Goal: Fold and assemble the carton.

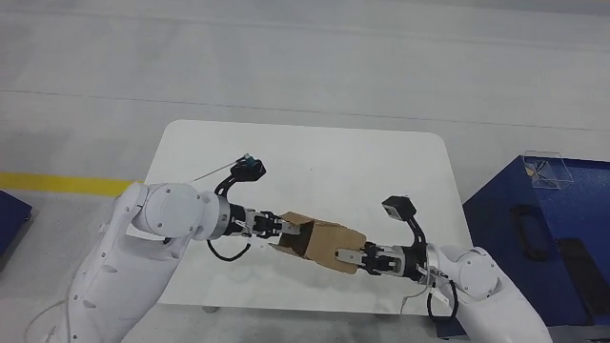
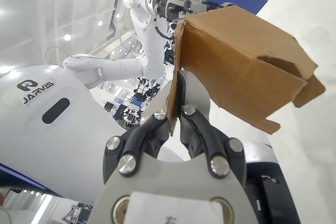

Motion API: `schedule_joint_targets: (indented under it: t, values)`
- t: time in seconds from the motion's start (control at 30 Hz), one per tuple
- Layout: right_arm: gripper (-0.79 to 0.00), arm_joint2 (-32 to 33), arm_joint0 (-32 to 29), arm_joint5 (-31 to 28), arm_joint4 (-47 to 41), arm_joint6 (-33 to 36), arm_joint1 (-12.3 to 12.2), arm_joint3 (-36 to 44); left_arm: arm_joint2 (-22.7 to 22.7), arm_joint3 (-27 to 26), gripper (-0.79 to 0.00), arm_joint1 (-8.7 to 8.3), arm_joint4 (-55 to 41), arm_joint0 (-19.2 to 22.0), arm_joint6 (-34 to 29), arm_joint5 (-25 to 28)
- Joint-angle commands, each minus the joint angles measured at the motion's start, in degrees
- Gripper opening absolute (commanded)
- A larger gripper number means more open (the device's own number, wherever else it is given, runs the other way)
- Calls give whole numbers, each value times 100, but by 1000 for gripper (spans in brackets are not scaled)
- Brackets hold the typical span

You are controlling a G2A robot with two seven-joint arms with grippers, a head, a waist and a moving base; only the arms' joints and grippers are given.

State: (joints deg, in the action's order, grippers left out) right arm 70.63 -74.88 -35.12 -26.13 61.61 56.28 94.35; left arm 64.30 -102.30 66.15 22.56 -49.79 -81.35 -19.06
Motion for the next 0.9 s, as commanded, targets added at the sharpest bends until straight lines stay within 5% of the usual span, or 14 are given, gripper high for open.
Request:
schedule_joint_targets:
  t: [0.0, 0.43, 0.57, 0.6, 0.63, 0.67, 0.87]
  values:
    - [-785, -31, 38, 64, -58, 106, 0, -16, -53, 89, 0, 4, -31, 81, 10, 28]
    - [-785, -25, 133, 141, -756, 445, 9, -153, -369, 310, 0, 22, -352, 162, 308, 317]
    - [-785, -34, 108, 134, -759, 461, 14, -175, -418, 290, -71, 17, -462, 121, 372, 395]
    - [-785, -45, 105, 122, -727, 463, 16, -174, -433, 280, -289, 16, -470, 109, 403, 405]
    - [-785, -62, 101, 122, -710, 455, 19, -177, -439, 268, -603, 16, -512, 99, 449, 447]
    - [-785, -75, 101, 117, -697, 443, 23, -176, -444, 283, -785, 14, -533, 90, 469, 474]
    - [-785, -112, 96, 85, -583, 367, 37, -141, -528, 254, -785, -22, -329, 102, 376, 458]
